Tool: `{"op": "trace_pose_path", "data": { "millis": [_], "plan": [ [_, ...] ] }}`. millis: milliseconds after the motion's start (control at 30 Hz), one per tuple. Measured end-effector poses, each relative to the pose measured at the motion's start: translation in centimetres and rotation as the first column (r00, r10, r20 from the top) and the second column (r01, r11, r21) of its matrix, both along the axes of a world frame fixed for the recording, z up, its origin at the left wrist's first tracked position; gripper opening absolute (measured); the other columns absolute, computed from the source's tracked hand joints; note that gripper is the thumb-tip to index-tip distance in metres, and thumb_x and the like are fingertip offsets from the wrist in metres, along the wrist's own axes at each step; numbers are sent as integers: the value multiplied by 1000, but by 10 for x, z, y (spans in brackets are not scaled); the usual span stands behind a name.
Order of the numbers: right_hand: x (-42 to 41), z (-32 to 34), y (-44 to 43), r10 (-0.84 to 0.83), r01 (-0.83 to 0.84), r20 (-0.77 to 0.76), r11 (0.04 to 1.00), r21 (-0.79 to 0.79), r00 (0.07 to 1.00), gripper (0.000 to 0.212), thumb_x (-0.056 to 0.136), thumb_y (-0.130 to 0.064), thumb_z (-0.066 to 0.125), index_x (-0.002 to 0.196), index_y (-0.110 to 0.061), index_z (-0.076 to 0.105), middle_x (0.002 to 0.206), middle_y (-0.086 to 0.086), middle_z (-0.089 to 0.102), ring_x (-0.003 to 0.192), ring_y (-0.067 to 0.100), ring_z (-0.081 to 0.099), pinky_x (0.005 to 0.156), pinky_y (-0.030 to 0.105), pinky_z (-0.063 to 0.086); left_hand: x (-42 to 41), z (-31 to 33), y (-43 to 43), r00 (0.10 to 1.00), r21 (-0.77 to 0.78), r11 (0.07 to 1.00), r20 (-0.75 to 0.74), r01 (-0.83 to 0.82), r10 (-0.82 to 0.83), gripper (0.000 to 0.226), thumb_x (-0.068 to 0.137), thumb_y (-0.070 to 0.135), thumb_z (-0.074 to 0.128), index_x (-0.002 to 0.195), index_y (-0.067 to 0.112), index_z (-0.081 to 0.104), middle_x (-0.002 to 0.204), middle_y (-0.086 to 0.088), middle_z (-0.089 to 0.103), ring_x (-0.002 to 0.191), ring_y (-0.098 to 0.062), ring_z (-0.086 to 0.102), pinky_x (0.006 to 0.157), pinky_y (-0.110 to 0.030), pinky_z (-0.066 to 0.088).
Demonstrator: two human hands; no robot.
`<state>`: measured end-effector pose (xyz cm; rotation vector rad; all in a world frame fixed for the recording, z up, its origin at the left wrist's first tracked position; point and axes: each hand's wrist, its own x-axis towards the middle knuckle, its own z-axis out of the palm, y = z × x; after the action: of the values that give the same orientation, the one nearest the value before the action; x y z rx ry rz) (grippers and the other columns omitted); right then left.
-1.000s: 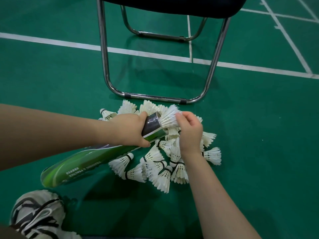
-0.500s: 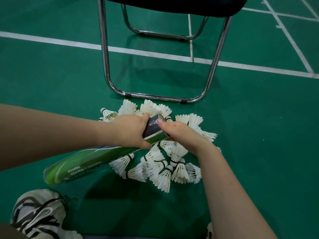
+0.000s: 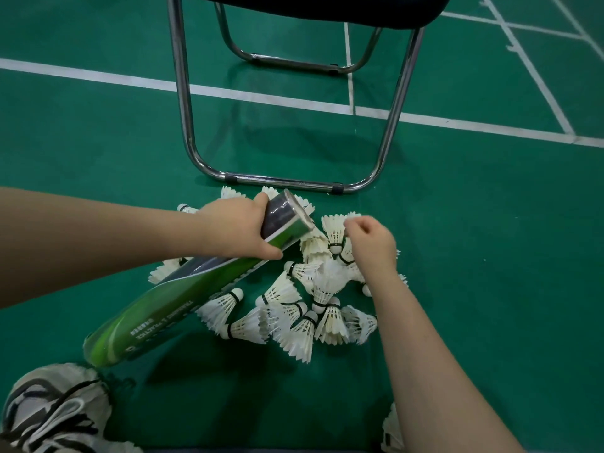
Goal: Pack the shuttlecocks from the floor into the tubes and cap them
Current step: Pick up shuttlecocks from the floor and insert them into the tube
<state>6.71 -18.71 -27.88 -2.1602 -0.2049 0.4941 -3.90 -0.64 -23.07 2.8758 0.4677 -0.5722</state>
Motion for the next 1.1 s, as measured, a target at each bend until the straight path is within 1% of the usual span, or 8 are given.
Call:
{"op": "trace_pose_path", "data": {
  "millis": [100, 233, 400, 533, 633, 767, 900, 1100],
  "plan": [
    [1, -29, -12, 178, -177, -28, 930, -322, 984, 31, 92, -35, 51, 117, -18, 59, 115, -4, 61, 90, 13, 56, 71, 25, 46, -5, -3, -5, 999, 17, 999, -27, 31, -30, 64, 67, 67, 63, 97, 19, 34, 74, 2, 54, 64, -14, 54, 56, -32, 50],
    [-14, -64, -17, 237, -243, -69, 863, -443, 969, 41, 89, -34, 53, 127, -17, 54, 122, 2, 61, 97, 20, 60, 85, 37, 50, -8, -6, -11, 997, 19, 997, -40, 68, -68, 60, 69, 64, 63, 95, 20, 31, 71, 4, 50, 59, -9, 47, 53, -28, 44],
    [-23, -70, -14, 228, -165, 52, 827, -537, 972, 20, 92, -24, 48, 96, -16, 66, 95, 3, 68, 86, 23, 60, 79, 39, 51, -9, -7, -13, 997, 8, 998, -48, 64, -64, 61, 70, 65, 62, 96, 20, 29, 69, 5, 48, 58, -8, 45, 54, -28, 43],
    [-13, -52, -12, 98, -36, 151, 929, -367, 984, 19, 90, -21, 46, 92, -18, 64, 81, -4, 63, 73, 16, 58, 73, 31, 48, -12, -7, -13, 996, 18, 997, -66, 69, -68, 62, 70, 66, 61, 95, 20, 28, 68, 5, 46, 57, -7, 43, 56, -29, 43],
    [-11, -26, -5, -69, 78, 234, 997, -27, 970, 11, 89, -16, 48, 81, -18, 56, 72, -7, 53, 65, 10, 49, 62, 25, 41, -14, -6, -11, 996, 9, 998, -69, 61, -61, 61, 70, 65, 62, 94, 20, 29, 68, 5, 46, 58, -8, 44, 57, -29, 44],
    [-19, 8, 7, -225, 132, 198, 909, 395, 954, 25, 86, -7, 53, 68, -22, 49, 61, -10, 41, 51, 0, 33, 51, 15, 30, -15, -4, -9, 996, -4, 999, -67, 54, -54, 60, 70, 64, 63, 93, 20, 30, 68, 5, 48, 59, -9, 46, 55, -29, 44],
    [-24, 28, 19, 82, -83, 21, 889, 451, 996, 16, 88, -7, 54, 74, -15, 57, 70, 2, 53, 66, 13, 47, 65, 25, 44, -16, -4, -9, 997, -8, 999, -53, 46, -47, 61, 69, 65, 63, 94, 20, 30, 69, 5, 49, 58, -8, 46, 53, -28, 43],
    [-31, 40, 26, 546, -486, -235, 832, 268, 804, 26, 94, -37, 48, 85, -25, 70, 90, -4, 70, 89, 11, 61, 80, 27, 42, -18, -2, -4, 999, -13, 1000, -43, -10, 9, 64, 67, 66, 64, 99, 18, 34, 69, 6, 47, 59, -8, 45, 53, -28, 40]
  ]
}}
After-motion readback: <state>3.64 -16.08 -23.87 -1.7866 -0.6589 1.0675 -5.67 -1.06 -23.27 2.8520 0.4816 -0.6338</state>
